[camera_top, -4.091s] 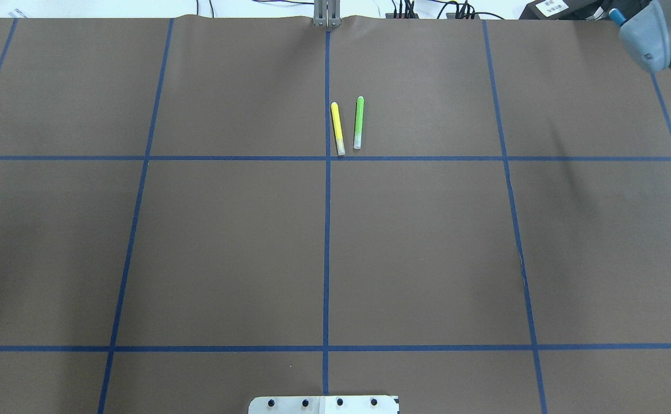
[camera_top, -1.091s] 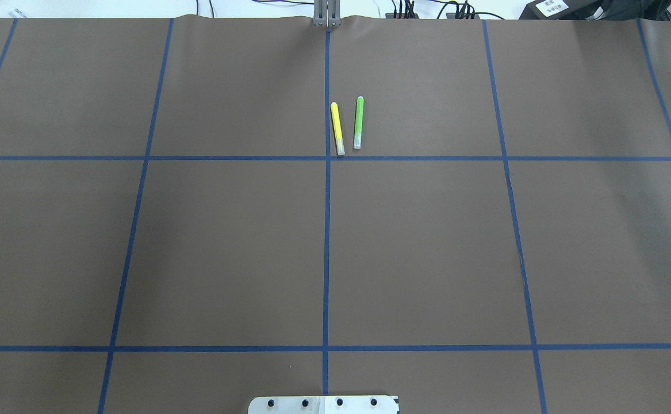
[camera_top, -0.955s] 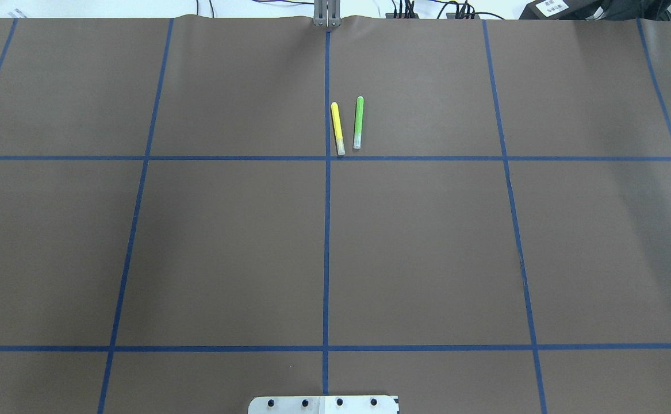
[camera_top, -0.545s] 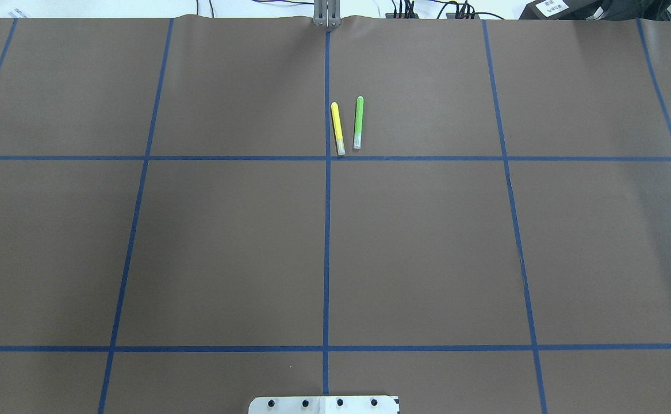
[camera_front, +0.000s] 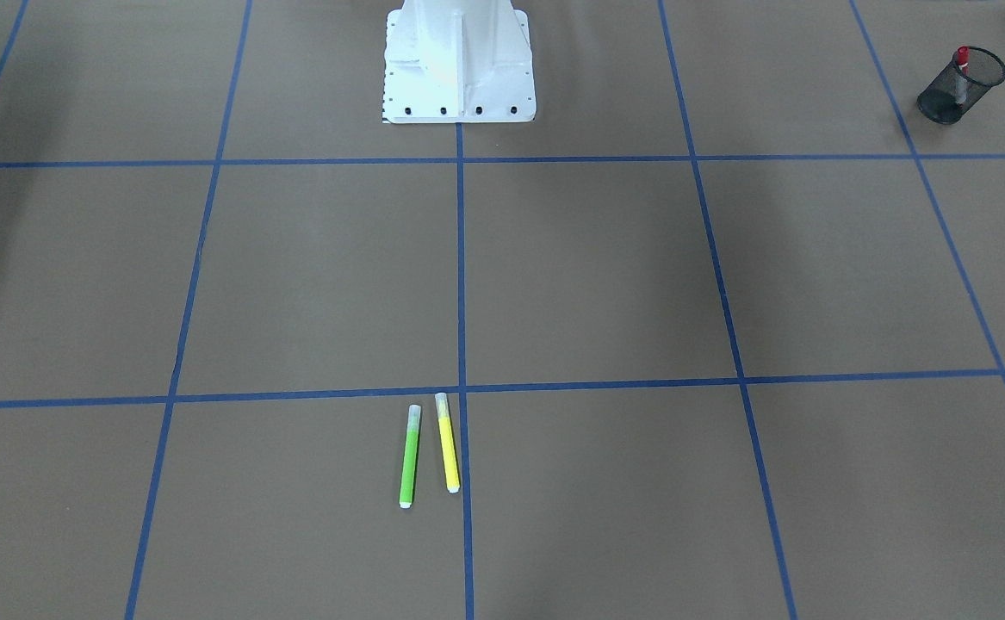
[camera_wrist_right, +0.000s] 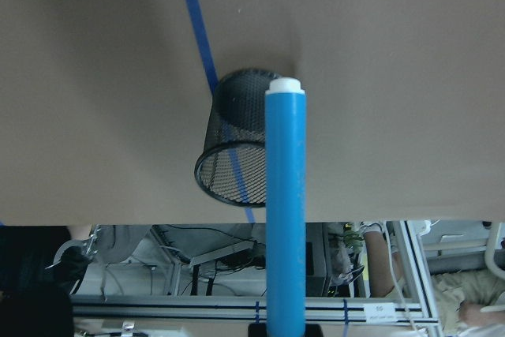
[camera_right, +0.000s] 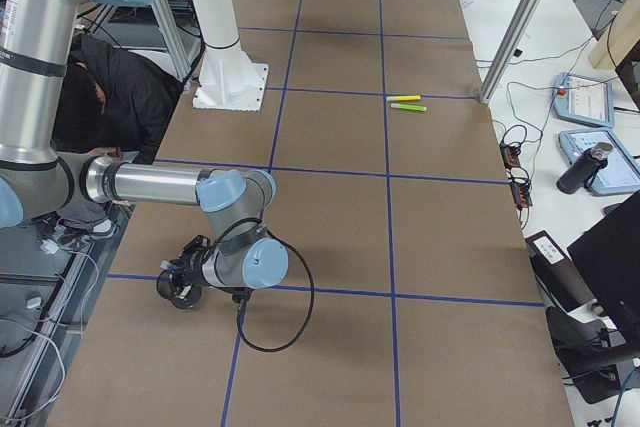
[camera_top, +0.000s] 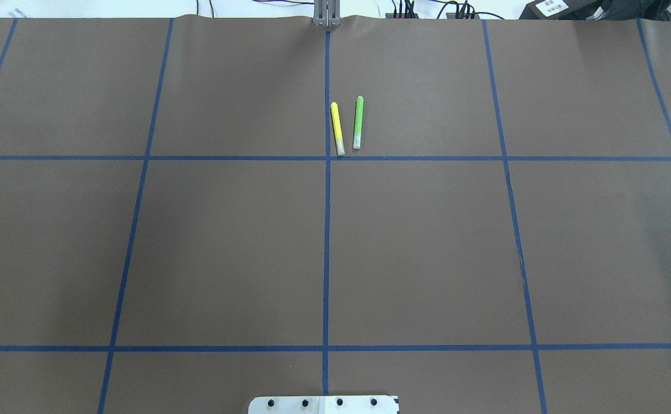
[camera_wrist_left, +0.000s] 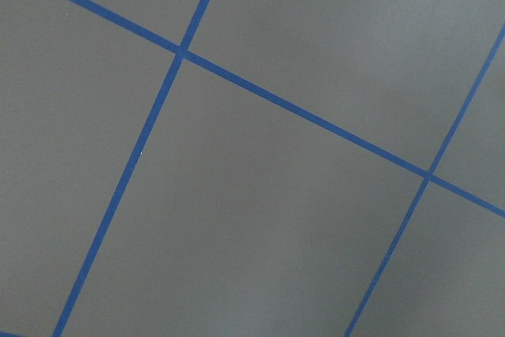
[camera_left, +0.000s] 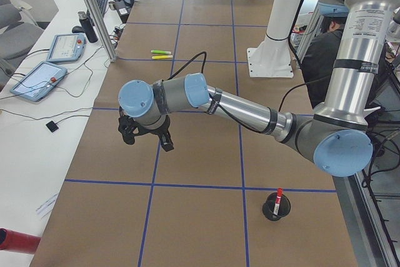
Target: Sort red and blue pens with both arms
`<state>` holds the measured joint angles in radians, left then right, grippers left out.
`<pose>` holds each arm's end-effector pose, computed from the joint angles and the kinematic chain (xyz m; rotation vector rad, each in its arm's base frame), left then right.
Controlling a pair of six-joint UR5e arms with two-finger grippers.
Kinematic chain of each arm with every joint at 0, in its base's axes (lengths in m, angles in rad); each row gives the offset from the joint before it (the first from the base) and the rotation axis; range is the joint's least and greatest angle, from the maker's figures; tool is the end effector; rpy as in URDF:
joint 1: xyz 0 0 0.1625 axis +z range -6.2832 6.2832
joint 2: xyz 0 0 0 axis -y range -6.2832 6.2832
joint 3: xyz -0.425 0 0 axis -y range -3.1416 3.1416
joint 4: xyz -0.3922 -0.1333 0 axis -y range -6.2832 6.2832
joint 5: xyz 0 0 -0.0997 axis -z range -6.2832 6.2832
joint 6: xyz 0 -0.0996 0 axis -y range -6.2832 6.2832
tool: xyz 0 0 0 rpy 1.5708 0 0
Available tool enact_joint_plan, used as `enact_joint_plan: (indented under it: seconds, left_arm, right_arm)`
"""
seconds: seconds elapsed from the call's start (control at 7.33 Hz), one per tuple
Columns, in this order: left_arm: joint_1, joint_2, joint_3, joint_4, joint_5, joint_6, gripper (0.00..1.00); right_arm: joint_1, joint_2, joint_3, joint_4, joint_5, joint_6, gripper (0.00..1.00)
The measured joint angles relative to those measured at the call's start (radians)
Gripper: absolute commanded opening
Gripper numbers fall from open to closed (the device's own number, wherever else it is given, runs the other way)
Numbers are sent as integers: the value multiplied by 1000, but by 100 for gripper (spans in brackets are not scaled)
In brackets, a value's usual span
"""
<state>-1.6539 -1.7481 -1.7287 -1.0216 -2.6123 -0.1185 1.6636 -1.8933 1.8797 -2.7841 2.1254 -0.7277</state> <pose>-0.0913 -0.5263 0.5221 -0.2133 1.0374 -0.2939 0.1001 -0.2030 0.6933 -0.8988 -0.9152 -0.2057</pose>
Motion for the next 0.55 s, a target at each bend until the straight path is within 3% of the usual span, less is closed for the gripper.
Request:
enact_joint_plan:
  seconds: [0.27, 0.55]
  left_arm:
    - [52, -1, -3, -144, 85, -32, 100]
    - [91, -1, -1, -216, 123, -34, 100]
  right_arm:
    - [10, -11, -18, -92, 39, -24, 0]
    - [11, -16, -78, -109, 73, -27, 0]
